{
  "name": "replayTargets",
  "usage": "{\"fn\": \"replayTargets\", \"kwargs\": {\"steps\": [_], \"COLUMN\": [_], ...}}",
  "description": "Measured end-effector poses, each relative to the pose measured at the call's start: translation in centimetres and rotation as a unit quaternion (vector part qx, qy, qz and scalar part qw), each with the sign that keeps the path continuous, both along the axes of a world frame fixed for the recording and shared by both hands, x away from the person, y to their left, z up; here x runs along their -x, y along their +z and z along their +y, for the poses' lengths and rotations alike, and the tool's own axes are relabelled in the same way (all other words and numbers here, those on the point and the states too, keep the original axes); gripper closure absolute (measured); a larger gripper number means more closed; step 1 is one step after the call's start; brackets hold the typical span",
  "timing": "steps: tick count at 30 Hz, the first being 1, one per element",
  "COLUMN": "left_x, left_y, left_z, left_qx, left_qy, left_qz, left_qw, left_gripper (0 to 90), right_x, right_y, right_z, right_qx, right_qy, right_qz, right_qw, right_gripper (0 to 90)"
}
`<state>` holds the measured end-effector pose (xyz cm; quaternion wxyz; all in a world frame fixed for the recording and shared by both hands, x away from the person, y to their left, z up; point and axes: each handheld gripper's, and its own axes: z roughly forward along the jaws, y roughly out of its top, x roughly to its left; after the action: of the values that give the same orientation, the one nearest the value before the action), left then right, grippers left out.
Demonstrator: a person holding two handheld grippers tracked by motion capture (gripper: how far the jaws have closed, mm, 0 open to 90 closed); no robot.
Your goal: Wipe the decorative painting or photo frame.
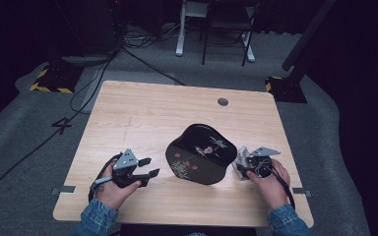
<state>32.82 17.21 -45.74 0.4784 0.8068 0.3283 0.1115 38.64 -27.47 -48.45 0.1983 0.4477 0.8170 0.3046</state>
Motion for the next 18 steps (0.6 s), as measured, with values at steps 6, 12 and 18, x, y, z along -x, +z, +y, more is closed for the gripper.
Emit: {"fn": "replayTargets", "kwargs": {"steps": [6, 12, 18], "left_x": [-0.02, -0.05, -0.02], "left_y": [-0.22, -0.41, -0.47], "left_z": [-0.27, -0.44, -0.52], "left_qx": [-0.003, -0.005, -0.005], "left_qy": [-0.005, -0.008, -0.011], "left_qz": [0.006, 0.009, 0.011], "left_qw": [1.0, 0.9999, 0.9999], "left_gripper": [46.2, 46.2, 46.2], "right_x": [-0.13, -0.16, 0.0], "right_y": [-0.29, -0.49, -0.35], "right_z": [0.16, -0.16, -0.35], "right_qx": [0.005, -0.009, -0.003], "right_qy": [0.002, 0.002, 0.001], "right_qz": [0.0, -0.003, -0.009], "right_qw": [1.0, 1.0, 1.0], "right_gripper": [44.8, 56.2, 77.5]}}
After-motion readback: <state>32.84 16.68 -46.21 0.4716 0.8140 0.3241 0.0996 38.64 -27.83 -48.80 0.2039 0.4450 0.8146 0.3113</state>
